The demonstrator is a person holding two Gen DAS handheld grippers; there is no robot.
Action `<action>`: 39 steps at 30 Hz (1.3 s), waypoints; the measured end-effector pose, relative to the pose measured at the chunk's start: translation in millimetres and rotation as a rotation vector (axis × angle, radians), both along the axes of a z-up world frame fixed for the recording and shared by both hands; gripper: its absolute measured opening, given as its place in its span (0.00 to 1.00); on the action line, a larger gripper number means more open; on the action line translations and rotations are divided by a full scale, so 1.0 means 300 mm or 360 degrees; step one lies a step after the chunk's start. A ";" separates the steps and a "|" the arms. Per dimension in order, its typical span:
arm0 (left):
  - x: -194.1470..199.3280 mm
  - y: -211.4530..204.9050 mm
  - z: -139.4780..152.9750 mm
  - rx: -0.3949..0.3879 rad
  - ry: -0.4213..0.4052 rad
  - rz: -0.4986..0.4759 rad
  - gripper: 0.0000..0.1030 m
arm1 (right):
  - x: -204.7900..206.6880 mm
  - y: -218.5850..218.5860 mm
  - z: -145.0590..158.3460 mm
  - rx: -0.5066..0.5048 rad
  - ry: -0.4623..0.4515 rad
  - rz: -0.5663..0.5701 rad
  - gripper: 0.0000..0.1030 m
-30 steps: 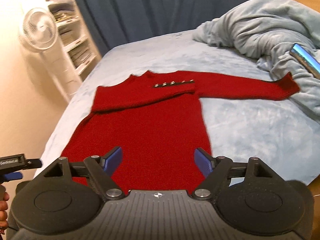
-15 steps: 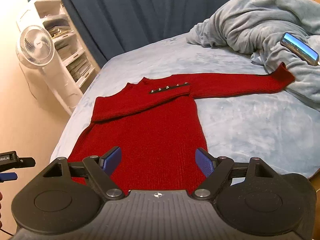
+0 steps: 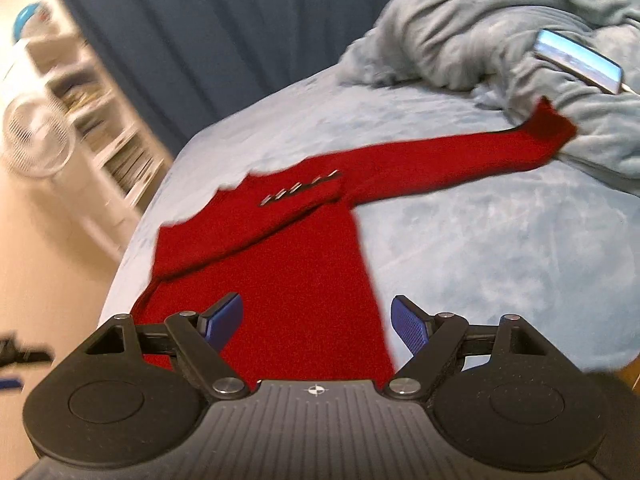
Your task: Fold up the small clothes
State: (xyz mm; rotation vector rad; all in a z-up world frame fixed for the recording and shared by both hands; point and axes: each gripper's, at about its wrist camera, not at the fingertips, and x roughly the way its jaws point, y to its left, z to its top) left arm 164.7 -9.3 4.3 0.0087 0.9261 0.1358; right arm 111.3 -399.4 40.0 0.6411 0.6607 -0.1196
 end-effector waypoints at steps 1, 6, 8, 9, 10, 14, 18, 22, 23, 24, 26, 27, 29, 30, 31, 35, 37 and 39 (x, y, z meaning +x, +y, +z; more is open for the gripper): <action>0.011 -0.002 -0.004 0.0006 0.0008 0.0002 0.99 | 0.023 -0.036 -0.018 0.0007 -0.0001 -0.0057 0.80; 0.069 -0.014 -0.021 0.0021 0.0041 0.0021 0.99 | 0.167 -0.301 -0.159 0.0072 0.0024 -0.0434 0.80; 0.085 -0.017 -0.026 0.0035 0.0050 0.0030 0.99 | 0.233 -0.437 -0.244 0.0113 0.0067 -0.0612 0.80; 0.092 -0.016 -0.028 0.0042 0.0055 0.0032 0.99 | 0.259 -0.494 -0.281 0.0146 0.0093 -0.0687 0.80; 0.099 -0.015 -0.030 0.0055 0.0060 0.0039 0.99 | 0.292 -0.555 -0.324 0.0183 0.0137 -0.0756 0.80; 0.121 -0.011 -0.046 0.0095 0.0096 0.0068 0.99 | 0.406 -0.765 -0.472 0.0162 0.0289 -0.0976 0.80; 0.147 -0.011 -0.059 0.0129 0.0124 0.0090 0.99 | 0.494 -0.861 -0.555 0.0134 0.0384 -0.1043 0.81; 0.177 -0.026 -0.064 0.0145 0.0123 0.0068 0.99 | 0.565 -0.881 -0.575 0.0012 0.0361 -0.1059 0.69; 0.181 -0.030 -0.065 0.0150 0.0116 0.0061 0.99 | 0.574 -0.881 -0.575 0.0008 0.0316 -0.1038 0.21; 0.184 -0.035 -0.066 0.0154 0.0108 0.0055 0.99 | 0.582 -0.886 -0.566 0.0020 0.0299 -0.1001 0.11; 0.191 -0.040 -0.075 0.0151 0.0106 0.0042 0.99 | 0.571 -0.878 -0.527 0.0067 0.0197 -0.0975 0.11; 0.197 -0.041 -0.083 0.0146 0.0116 0.0037 0.99 | 0.566 -0.876 -0.505 0.0085 0.0125 -0.0947 0.11; 0.207 -0.040 -0.097 0.0129 0.0132 0.0038 0.99 | 0.557 -0.850 -0.448 0.0054 0.0026 -0.0884 0.11; 0.210 -0.034 -0.103 0.0115 0.0139 0.0045 0.99 | 0.560 -0.841 -0.422 0.0037 -0.0020 -0.0857 0.11; 0.211 -0.029 -0.106 0.0101 0.0143 0.0052 0.99 | 0.560 -0.835 -0.400 0.0026 -0.0056 -0.0836 0.11; 0.207 0.015 -0.106 0.0033 0.0142 0.0090 0.99 | 0.601 -0.830 -0.367 -0.0062 0.0020 -0.0823 0.11; 0.209 0.048 -0.107 0.0019 0.0136 0.0115 0.99 | 0.622 -0.827 -0.361 -0.0072 0.0086 -0.0840 0.11; 0.210 0.087 -0.113 -0.0006 0.0144 0.0149 0.99 | 0.653 -0.810 -0.334 -0.0113 0.0096 -0.0827 0.11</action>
